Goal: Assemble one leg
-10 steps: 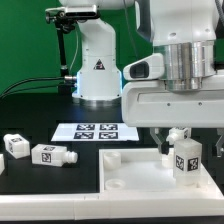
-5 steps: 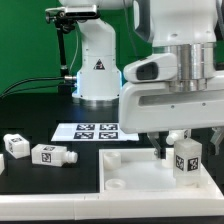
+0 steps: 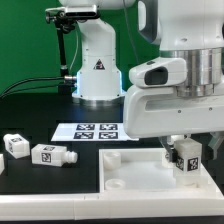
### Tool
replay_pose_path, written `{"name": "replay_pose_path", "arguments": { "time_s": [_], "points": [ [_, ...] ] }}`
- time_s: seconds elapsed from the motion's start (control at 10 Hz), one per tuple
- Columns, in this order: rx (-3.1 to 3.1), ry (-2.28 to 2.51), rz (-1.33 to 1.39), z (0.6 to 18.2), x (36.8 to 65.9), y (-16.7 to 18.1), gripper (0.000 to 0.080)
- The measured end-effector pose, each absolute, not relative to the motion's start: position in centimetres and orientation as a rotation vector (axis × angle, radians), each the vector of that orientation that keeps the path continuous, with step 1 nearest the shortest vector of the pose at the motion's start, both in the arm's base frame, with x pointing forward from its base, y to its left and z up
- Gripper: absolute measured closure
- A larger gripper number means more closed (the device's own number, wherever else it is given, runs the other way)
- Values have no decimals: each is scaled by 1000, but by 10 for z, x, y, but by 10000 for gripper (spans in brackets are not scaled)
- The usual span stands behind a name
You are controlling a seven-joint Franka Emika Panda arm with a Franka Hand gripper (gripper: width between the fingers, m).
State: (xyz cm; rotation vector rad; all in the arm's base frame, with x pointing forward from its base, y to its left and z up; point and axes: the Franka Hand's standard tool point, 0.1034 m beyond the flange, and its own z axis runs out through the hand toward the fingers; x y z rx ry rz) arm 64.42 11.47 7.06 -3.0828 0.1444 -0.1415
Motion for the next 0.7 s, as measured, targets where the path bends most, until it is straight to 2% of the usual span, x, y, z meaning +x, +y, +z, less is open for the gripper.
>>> {"name": "replay_pose_path", "arguments": {
  "time_s": [0.1,0.7],
  "points": [
    [-3071,275,-139,70,644,114,514],
    [-2591,1578,-68,68,644,107,514]
  ]
}}
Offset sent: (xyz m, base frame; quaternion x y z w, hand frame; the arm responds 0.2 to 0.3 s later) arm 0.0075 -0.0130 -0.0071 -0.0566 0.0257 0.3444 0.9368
